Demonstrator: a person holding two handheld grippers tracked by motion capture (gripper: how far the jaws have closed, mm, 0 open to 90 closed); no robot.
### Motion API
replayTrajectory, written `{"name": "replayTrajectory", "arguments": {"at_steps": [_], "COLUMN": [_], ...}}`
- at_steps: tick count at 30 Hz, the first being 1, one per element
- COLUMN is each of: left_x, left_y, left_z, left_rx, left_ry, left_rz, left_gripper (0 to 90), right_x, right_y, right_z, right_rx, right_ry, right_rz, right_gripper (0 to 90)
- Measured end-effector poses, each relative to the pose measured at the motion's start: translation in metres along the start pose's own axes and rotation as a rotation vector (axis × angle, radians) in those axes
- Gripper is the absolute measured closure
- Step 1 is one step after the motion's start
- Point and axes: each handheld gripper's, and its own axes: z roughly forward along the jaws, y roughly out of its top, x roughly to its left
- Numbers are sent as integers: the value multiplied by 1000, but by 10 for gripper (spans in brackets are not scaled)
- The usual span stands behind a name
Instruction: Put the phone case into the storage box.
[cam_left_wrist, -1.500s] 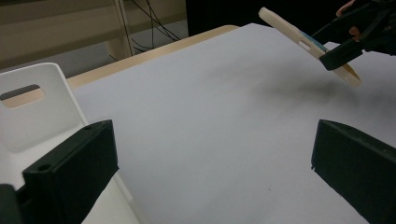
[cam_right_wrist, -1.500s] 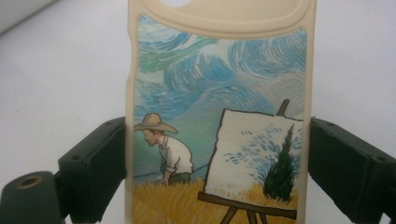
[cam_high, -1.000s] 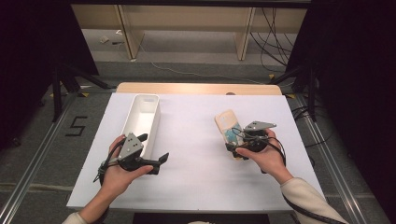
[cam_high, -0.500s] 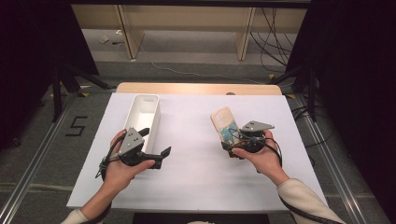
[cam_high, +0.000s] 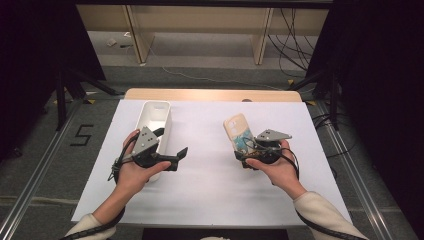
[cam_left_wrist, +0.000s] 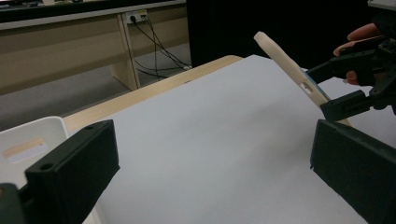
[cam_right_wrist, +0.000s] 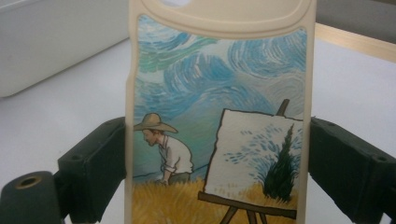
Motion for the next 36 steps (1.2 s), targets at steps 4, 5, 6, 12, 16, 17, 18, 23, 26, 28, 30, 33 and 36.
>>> {"name": "replayTrajectory", "arguments": {"at_steps": [4, 5, 6, 12, 16, 17, 18, 23, 26, 28, 30, 33, 36], "left_x": [-3, -4, -5, -10, -10, -10, -10, -13, -14, -16, -17, -18, -20], "left_y": [3, 4, 4, 9, 13, 13, 14, 18, 21, 23, 24, 26, 28], "left_z": [6, 8, 10, 19, 24, 24, 25, 29, 31, 34, 36, 39, 42], "left_rx": [7, 9, 10, 15, 14, 14, 14, 10, 7, 4, 5, 8, 9], "left_ry": [-12, -16, -20, -39, -42, -44, -44, -54, -60, -65, -65, -69, -75], "left_rz": [9, 11, 12, 22, 19, 20, 19, 22, 27, 27, 28, 32, 37], "left_gripper": [7, 7, 8, 8, 8, 8, 8, 10, 11, 11, 12, 13, 13], "right_x": [3, 3, 4, 7, 9, 10, 10, 13, 14, 15, 16, 17, 18], "right_y": [1, 0, 0, 1, 2, 2, 2, 3, 3, 4, 4, 4, 4], "right_z": [2, 2, 3, 4, 5, 6, 6, 7, 8, 8, 9, 9, 10], "right_rx": [2, 3, 5, -3, -6, -8, -8, -9, -12, -14, -17, -18, -17], "right_ry": [2, 0, -1, 4, 9, 9, 9, 15, 15, 16, 16, 17, 20], "right_rz": [-2, -2, 0, -1, -7, -6, -7, -9, -9, -14, -13, -15, -16], "right_gripper": [113, 113, 113, 113, 113, 114, 113, 113, 113, 113, 113, 113, 114]}}
